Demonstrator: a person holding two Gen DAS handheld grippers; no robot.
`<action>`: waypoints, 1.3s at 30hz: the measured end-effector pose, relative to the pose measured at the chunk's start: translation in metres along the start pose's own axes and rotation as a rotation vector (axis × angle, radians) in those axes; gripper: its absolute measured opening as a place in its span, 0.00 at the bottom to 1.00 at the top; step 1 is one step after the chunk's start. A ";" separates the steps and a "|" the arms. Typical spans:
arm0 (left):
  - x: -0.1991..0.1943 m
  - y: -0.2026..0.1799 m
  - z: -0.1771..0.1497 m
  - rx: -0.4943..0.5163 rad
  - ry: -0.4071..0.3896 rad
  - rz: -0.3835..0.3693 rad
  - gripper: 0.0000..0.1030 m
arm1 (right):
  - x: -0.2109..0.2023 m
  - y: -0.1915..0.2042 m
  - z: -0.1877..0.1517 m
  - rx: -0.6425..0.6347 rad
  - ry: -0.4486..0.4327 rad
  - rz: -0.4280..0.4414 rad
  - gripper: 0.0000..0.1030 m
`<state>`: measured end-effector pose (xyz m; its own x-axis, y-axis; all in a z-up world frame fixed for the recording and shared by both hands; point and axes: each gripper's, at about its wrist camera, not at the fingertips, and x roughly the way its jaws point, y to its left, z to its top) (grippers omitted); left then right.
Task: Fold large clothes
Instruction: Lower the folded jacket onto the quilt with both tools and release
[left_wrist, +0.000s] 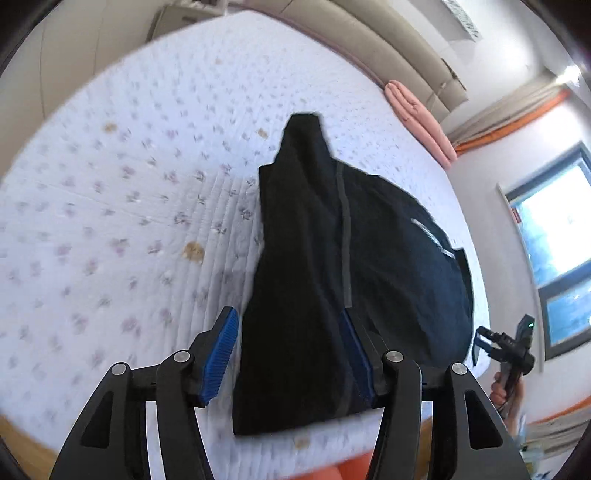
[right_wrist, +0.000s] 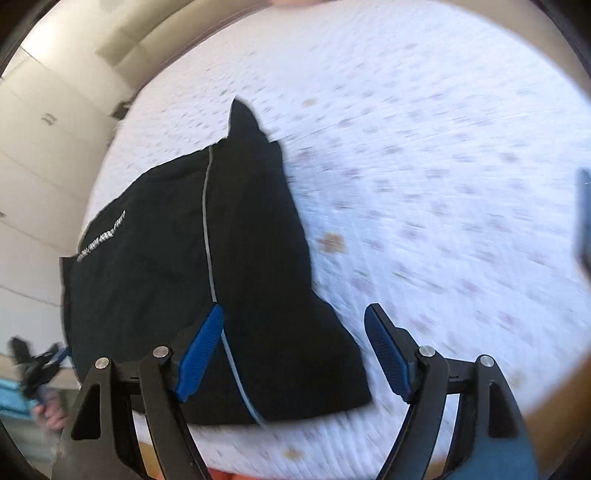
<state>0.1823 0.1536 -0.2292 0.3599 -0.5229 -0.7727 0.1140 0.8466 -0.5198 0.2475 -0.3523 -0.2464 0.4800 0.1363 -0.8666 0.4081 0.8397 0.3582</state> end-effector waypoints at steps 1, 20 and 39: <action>-0.012 -0.007 -0.005 0.010 -0.017 -0.001 0.58 | -0.014 0.004 -0.006 0.010 -0.012 -0.006 0.79; -0.069 -0.153 -0.064 0.304 -0.131 0.142 0.64 | -0.148 0.090 -0.111 -0.182 -0.202 -0.009 0.79; 0.113 -0.133 -0.047 0.299 0.083 0.317 0.65 | 0.045 0.107 -0.070 -0.273 0.013 -0.129 0.72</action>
<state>0.1640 -0.0225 -0.2651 0.3459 -0.2284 -0.9100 0.2771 0.9515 -0.1335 0.2579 -0.2195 -0.2712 0.4272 0.0246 -0.9038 0.2405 0.9605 0.1399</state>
